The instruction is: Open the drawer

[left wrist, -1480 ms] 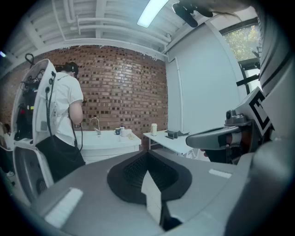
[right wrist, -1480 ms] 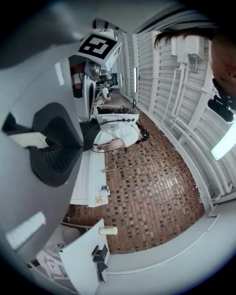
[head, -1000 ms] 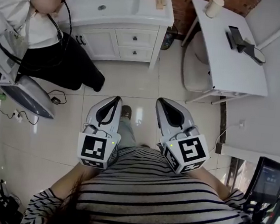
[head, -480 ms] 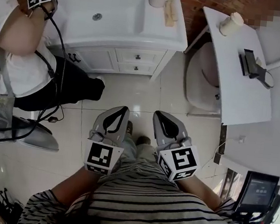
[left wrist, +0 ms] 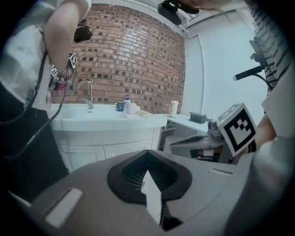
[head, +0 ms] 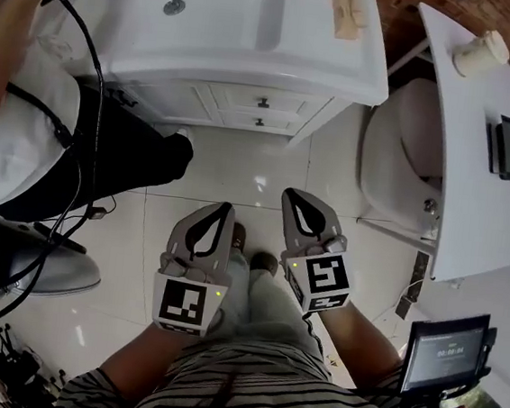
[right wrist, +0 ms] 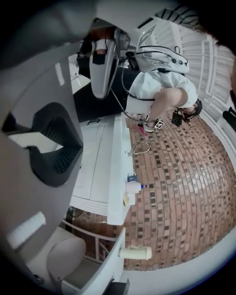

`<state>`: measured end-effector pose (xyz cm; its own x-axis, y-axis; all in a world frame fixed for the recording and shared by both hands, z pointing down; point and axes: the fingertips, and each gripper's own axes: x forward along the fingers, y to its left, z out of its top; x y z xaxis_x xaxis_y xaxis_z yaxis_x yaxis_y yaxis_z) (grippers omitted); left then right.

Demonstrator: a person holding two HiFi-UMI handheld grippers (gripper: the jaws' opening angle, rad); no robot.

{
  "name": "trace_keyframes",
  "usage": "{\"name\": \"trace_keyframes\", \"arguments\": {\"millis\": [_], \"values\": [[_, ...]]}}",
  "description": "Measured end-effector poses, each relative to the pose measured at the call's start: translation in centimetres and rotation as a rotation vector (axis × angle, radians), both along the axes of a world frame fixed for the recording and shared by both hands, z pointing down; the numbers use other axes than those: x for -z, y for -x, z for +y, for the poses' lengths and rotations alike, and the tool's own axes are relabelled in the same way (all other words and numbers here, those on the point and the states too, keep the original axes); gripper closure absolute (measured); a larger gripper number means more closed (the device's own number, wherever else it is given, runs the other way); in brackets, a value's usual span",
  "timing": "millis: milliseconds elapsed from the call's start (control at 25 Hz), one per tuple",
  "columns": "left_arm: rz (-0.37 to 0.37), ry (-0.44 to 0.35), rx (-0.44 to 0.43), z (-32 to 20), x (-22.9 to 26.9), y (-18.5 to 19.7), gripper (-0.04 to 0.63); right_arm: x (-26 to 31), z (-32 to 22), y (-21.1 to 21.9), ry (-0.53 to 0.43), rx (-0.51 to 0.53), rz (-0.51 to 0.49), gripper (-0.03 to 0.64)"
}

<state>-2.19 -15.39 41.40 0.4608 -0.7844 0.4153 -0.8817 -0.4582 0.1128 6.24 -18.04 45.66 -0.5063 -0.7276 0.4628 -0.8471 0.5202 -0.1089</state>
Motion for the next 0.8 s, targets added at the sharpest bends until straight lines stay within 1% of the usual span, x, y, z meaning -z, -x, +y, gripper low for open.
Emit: {"name": "trace_keyframes", "arguments": {"millis": [120,240,400,640,680,720,800], "values": [[0.034,0.025,0.026,-2.1,-4.3,0.1,0.58,-4.8,-4.0,0.5,-0.036,-0.001,0.04,0.615],[0.046,0.03,0.053,-4.0,-8.5,0.8,0.58,-9.5,-7.7,1.0,-0.073,-0.035,0.114,0.615],[0.035,0.021,0.07,-6.1,-12.3,2.3,0.58,-13.9,-12.5,2.5,-0.093,-0.07,0.153,0.615],[-0.005,0.022,0.052,-7.2,-15.4,4.8,0.58,-17.7,-17.8,4.5,-0.147,-0.087,0.242,0.615],[0.002,0.031,0.062,-7.2,-15.8,5.2,0.58,-18.2,-18.3,4.8,-0.148,-0.087,0.247,0.571],[0.016,0.043,0.076,-7.1,-16.2,5.5,0.58,-18.7,-18.7,5.0,-0.145,-0.087,0.252,0.456],[0.04,0.059,0.097,-7.1,-16.8,6.2,0.58,-19.7,-19.3,5.2,-0.14,-0.1,0.271,0.443]]}}
